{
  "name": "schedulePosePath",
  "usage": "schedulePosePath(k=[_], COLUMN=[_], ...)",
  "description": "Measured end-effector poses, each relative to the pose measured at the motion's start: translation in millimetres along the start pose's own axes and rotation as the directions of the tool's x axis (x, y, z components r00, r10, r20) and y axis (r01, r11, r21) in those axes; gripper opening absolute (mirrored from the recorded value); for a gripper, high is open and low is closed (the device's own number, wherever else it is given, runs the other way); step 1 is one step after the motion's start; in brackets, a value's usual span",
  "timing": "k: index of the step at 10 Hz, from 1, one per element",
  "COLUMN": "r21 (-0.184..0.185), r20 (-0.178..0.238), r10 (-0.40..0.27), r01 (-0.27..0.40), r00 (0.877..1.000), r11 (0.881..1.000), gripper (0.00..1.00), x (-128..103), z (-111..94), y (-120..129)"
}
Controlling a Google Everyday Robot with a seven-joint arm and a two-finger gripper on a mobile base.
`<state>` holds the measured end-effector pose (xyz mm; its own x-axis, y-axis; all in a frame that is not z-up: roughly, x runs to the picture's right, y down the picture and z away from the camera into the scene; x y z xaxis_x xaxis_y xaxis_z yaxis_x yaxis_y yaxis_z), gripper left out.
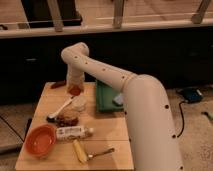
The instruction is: Place apple in paper cup
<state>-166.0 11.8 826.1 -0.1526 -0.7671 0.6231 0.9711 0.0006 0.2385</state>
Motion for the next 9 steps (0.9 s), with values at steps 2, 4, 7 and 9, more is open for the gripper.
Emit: schedulePosePath(k=[2,4,7,9], r21=[0.000,-0.001,-0.001,-0.001], r20=[0.000,0.000,0.000,0.002], r10=[0.000,0.000,0.000,0.000], r01=[0.000,0.000,0.000,0.000], r00=[1.000,1.000,1.000,1.000], r11=[1.000,1.000,1.000,1.000], gripper=[0.49,0.49,0.49,0.49], x=[-0.1,-0.4,-0.6,-1.2], z=[0.1,0.4,0.8,2.2], y=[0.0,-0.1,-0.2,-0.3])
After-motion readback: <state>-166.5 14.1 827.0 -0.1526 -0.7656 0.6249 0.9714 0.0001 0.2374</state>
